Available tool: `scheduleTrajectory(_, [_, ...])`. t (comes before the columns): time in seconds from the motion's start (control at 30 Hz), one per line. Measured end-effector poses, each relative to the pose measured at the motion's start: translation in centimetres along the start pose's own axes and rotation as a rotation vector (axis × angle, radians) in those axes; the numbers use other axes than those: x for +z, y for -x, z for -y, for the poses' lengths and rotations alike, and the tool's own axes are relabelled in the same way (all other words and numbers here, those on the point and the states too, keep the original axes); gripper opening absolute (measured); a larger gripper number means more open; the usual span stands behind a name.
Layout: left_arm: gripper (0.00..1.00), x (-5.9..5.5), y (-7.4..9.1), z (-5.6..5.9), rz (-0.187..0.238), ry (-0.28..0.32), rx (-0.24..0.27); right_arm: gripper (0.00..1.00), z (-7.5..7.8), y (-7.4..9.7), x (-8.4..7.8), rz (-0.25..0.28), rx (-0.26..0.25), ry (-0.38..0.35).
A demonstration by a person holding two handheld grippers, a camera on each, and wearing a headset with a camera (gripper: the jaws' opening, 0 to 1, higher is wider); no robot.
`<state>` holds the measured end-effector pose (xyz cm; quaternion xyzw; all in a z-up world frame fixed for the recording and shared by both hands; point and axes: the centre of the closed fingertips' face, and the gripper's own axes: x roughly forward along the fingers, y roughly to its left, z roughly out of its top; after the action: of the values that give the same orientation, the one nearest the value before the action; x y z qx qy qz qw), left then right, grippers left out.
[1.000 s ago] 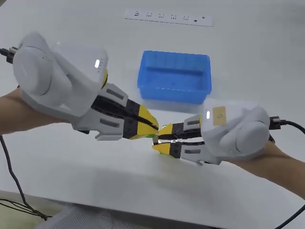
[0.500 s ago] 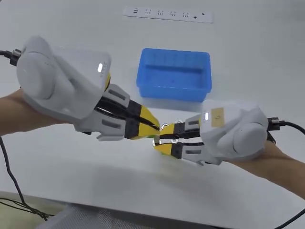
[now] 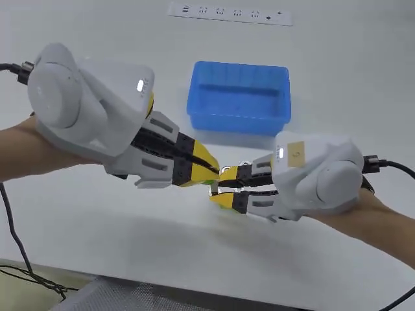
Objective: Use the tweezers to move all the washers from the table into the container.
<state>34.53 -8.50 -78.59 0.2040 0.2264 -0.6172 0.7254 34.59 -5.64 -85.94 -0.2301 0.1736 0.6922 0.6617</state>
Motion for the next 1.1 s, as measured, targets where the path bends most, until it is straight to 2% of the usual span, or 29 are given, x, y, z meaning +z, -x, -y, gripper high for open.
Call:
scheduleTrajectory(0.2, [0.06, -0.2, 0.1, -0.5, -0.005, 0.036, -0.001, 0.1, 0.1, 0.0, -0.1, -0.004, 0.0, -0.002])
scheduleTrajectory(0.33, [0.06, -0.3, 0.0, -0.5, -0.005, 0.062, -0.014, 0.1, 0.1, 0.0, -0.1, -0.003, 0.003, -0.045])
scheduleTrajectory(0.63, [0.06, -0.3, 0.0, -0.3, -0.011, 0.087, -0.027, 0.09, -0.1, 0.1, -0.1, -0.02, 0.001, -0.05])
scheduleTrajectory(0.83, [0.06, 0.4, 0.7, -0.2, -0.008, 0.08, -0.026, 0.09, -0.2, 0.6, 0.6, -0.005, -0.009, -0.041])
scheduleTrajectory(1.1, [0.06, 2.1, 1.6, -0.5, -0.007, 0.051, -0.025, 0.09, 0.5, 1.7, 2.1, 0.018, -0.033, -0.018])
